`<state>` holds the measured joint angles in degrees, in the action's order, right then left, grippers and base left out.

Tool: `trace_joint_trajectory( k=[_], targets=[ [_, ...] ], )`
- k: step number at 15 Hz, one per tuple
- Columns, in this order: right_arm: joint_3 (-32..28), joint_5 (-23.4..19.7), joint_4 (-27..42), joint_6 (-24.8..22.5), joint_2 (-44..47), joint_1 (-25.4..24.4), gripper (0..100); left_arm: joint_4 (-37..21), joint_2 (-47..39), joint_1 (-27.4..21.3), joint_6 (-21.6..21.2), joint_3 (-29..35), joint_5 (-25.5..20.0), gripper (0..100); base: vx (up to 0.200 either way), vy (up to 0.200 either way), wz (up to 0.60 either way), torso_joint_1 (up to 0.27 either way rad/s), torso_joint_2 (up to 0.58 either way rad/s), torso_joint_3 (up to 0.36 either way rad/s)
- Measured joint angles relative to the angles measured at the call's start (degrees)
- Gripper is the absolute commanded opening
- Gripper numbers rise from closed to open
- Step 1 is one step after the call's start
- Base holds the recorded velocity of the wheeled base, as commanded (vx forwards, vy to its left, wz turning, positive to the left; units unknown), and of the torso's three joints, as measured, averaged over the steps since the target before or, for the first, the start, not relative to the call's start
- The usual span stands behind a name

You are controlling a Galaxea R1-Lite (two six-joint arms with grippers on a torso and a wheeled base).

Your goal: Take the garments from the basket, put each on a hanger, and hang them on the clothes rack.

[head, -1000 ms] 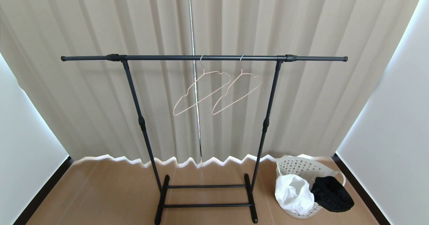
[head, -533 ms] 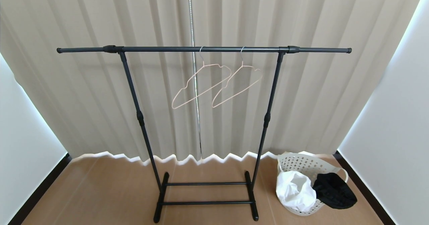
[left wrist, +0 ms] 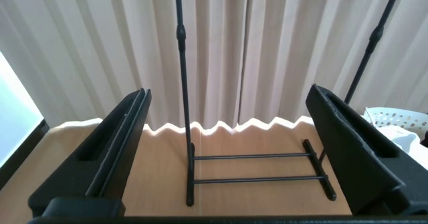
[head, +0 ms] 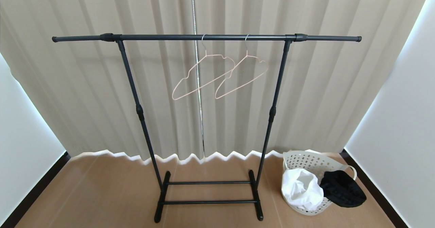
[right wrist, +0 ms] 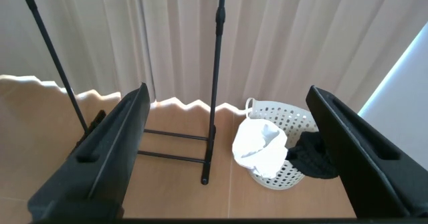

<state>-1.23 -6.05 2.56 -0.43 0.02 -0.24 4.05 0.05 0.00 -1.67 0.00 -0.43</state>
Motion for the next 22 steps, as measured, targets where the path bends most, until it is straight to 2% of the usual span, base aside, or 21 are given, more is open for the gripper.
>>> trace_joint_trajectory(
  k=[12,22],
  targets=[
    [0.00,0.02,-0.02,0.10,0.00,0.00,100,-0.02,0.00,0.00,0.01,0.00,-0.01,100,0.000,0.000,0.00,-0.189,0.54,0.333],
    [0.00,0.00,-0.07,0.13,0.00,0.00,100,0.02,0.02,0.00,0.17,0.00,-0.01,100,0.000,0.000,0.00,-0.104,0.47,0.360]
  ],
)
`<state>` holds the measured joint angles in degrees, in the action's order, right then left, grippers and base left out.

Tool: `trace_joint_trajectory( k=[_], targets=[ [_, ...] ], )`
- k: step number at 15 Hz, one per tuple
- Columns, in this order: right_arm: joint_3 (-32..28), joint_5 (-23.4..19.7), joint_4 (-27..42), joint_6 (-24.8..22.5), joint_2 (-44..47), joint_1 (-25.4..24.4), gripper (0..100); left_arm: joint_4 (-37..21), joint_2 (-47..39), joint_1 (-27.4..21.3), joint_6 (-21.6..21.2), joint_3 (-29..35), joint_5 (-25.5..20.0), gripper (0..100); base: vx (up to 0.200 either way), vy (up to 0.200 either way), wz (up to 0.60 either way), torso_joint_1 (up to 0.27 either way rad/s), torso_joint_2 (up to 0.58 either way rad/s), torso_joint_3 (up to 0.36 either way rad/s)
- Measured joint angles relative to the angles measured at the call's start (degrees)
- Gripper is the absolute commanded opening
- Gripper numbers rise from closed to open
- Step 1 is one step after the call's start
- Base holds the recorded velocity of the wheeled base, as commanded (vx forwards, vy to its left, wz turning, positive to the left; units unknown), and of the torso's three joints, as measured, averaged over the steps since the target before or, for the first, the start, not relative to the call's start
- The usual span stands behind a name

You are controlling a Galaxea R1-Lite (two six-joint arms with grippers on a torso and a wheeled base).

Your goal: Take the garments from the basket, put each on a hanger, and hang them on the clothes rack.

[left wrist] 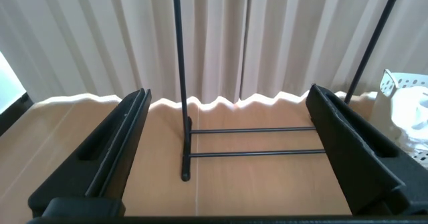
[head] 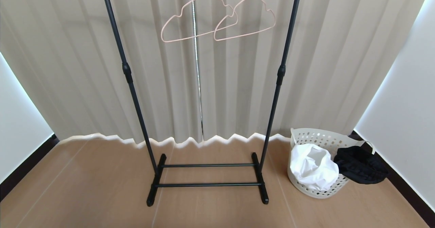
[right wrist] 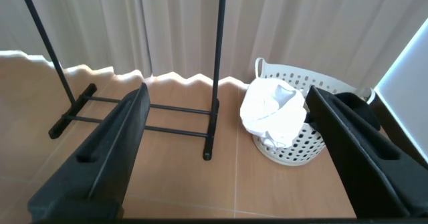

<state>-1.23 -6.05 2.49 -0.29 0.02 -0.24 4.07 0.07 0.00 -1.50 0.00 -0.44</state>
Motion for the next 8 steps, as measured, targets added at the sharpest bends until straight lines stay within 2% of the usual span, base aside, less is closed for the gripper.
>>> trace_joint_trajectory(
  k=[3,6,8],
  targets=[
    [0.00,0.06,0.00,0.18,0.00,0.00,100,0.00,-0.02,0.00,0.02,0.00,0.00,100,0.000,0.000,0.00,-0.028,0.44,0.408],
    [0.00,0.09,0.00,0.18,0.00,0.00,100,0.06,-0.02,0.00,0.00,0.00,0.00,100,0.000,0.000,0.00,0.000,0.12,0.120],
    [0.02,0.06,0.05,0.13,0.00,0.02,100,-0.06,-0.02,0.00,0.00,0.00,-0.02,100,0.000,0.000,-0.60,0.002,0.10,0.098]
  ],
)
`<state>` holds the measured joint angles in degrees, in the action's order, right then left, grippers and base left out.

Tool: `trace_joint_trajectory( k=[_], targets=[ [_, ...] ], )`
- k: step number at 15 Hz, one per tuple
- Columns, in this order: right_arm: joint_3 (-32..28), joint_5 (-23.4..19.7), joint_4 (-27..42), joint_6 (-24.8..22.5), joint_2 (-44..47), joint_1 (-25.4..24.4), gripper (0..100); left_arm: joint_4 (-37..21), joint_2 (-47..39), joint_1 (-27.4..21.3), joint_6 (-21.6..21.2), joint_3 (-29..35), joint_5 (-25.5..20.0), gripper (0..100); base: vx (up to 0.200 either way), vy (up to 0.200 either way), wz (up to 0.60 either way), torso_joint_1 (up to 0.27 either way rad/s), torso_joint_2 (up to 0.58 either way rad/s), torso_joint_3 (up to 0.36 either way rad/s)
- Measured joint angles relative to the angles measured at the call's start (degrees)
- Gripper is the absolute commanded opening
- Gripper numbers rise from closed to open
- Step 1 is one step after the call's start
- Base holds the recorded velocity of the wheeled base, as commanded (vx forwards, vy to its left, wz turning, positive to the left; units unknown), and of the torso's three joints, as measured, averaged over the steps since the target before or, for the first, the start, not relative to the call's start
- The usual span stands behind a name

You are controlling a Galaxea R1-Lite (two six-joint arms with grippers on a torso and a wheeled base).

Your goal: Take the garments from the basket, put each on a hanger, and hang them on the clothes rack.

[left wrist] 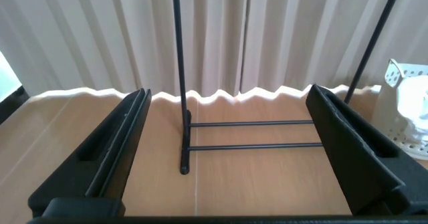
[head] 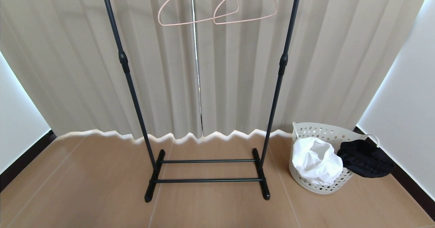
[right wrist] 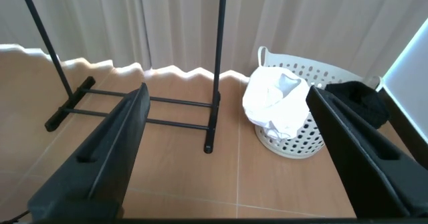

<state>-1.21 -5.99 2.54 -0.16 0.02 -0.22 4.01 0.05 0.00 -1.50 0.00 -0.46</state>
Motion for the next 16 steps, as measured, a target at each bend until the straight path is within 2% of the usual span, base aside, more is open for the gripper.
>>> trace_joint_trajectory(
  k=[3,5,12,15,16],
  targets=[
    [0.00,0.02,0.00,0.00,0.00,0.00,100,0.00,0.00,-0.02,0.00,0.00,0.04,100,0.000,0.000,-0.60,-0.001,0.03,0.022],
    [-0.02,0.05,0.02,0.02,0.00,-0.02,100,0.01,0.00,0.00,-0.05,0.00,-0.05,100,0.000,0.000,0.00,0.000,0.00,0.000],
    [-0.02,0.02,0.02,0.00,0.00,0.00,100,0.01,0.00,0.00,-0.11,0.00,-0.05,100,0.200,0.000,0.00,0.000,0.00,0.007],
    [-0.02,0.02,0.02,0.00,0.00,0.00,100,0.04,0.00,0.00,-0.13,0.00,-0.05,100,0.000,-0.200,0.00,0.004,0.00,0.001],
    [0.00,0.02,0.04,0.00,0.00,0.00,100,0.04,0.00,0.00,-0.11,0.00,-0.02,100,0.000,0.000,-0.60,0.007,0.00,0.002]
  ],
)
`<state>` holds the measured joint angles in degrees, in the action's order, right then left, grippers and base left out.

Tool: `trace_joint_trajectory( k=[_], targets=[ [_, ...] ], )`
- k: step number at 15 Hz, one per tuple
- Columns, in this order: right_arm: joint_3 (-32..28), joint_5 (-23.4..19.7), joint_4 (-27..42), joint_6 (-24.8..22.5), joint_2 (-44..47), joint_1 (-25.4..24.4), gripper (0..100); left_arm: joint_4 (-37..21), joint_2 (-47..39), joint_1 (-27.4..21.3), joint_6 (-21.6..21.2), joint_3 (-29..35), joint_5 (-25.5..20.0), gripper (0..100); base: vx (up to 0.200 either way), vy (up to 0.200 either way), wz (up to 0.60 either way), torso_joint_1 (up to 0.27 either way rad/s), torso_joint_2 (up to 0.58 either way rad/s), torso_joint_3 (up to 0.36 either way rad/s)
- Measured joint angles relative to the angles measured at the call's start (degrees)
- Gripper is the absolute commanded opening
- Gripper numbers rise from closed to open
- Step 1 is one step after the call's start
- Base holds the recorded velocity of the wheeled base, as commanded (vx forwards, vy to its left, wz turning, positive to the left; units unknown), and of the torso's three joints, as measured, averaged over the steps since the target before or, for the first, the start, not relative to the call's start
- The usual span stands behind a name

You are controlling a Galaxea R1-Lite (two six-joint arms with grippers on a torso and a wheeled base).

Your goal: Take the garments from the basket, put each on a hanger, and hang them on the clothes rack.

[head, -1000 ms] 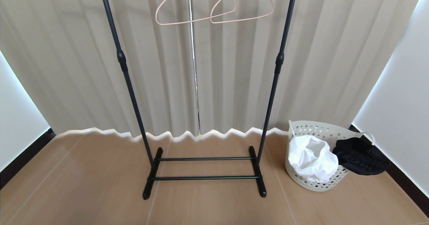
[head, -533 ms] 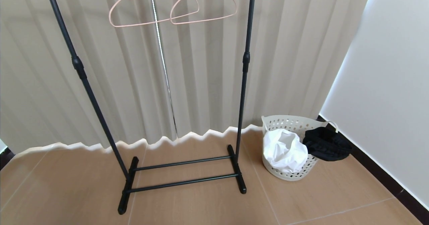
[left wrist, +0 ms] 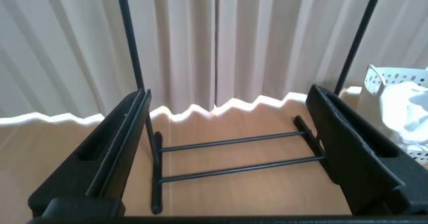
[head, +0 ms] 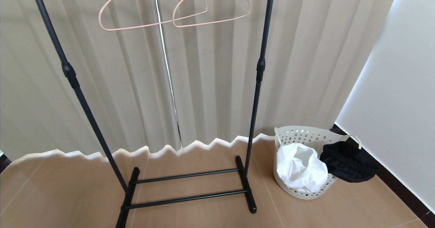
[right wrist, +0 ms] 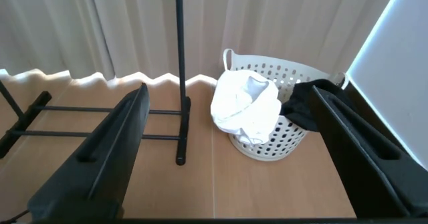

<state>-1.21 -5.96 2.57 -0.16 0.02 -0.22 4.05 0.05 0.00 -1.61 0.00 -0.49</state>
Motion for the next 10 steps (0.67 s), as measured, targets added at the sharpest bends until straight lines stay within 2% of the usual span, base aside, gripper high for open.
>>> trace_joint_trajectory(
  k=[5,8,10],
  targets=[
    [0.00,0.00,0.02,0.00,0.00,-0.05,100,-0.02,0.00,0.00,0.11,0.00,0.09,100,0.000,0.000,-0.60,0.003,0.00,0.005],
    [-0.02,0.02,-0.04,-0.05,0.00,-0.02,100,-0.09,0.00,-0.02,0.06,0.00,0.02,100,0.000,0.000,0.00,0.000,0.00,0.000],
    [-0.02,0.00,-0.01,-0.02,0.00,0.00,100,-0.02,0.00,-0.02,0.02,0.00,0.06,100,0.200,0.000,0.00,0.002,0.00,0.005]
  ],
)
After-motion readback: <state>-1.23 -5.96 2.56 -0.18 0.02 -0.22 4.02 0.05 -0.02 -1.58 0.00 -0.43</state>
